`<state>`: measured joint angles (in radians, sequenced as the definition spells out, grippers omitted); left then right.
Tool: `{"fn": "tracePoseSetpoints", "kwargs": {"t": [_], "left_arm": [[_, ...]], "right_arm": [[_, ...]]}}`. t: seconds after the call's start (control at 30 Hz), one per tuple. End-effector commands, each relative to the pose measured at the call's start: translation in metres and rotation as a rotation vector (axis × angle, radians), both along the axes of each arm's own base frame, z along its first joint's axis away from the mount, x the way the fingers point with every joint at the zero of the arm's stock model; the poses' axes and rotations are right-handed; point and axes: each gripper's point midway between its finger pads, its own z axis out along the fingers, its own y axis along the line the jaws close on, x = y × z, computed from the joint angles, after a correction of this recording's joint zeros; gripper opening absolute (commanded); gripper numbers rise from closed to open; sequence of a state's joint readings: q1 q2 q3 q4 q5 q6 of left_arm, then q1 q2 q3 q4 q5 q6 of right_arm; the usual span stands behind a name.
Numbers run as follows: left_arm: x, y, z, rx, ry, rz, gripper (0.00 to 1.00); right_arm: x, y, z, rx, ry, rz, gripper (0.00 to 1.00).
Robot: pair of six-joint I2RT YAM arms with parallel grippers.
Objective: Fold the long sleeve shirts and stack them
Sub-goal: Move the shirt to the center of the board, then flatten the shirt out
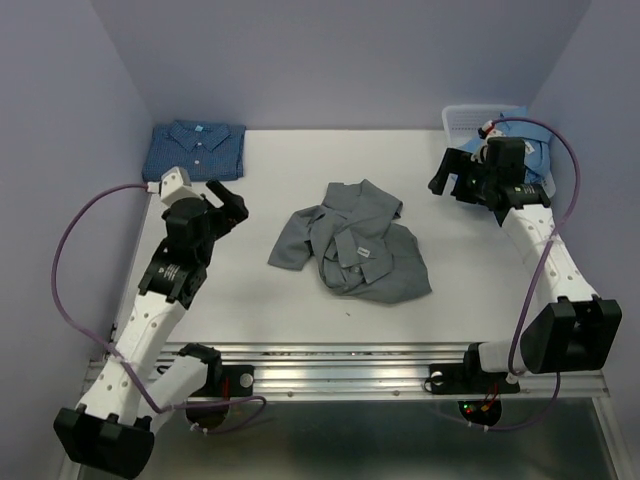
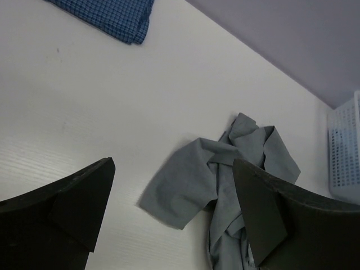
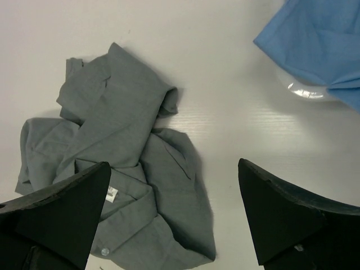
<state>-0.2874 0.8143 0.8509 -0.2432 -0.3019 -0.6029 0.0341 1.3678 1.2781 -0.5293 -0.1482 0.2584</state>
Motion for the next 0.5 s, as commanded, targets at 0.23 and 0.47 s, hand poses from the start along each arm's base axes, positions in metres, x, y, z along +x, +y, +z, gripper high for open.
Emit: {"fn": "tracePoseSetpoints", "kwargs": {"t": [0.23, 0.47], "left_arm": [[0.001, -0.086, -0.122, -0.043, 0.331, -0.487, 0.99], [-0.016, -0.106, -0.167, -0.107, 0.449, -0.58, 0.99]], "right_arm": [[-0.05, 0.029, -0.091, 0.019, 0.227, 0.056, 1.0], [-0.094, 0.036, -0.134, 0.061, 0.389, 0.073, 1.0]]}}
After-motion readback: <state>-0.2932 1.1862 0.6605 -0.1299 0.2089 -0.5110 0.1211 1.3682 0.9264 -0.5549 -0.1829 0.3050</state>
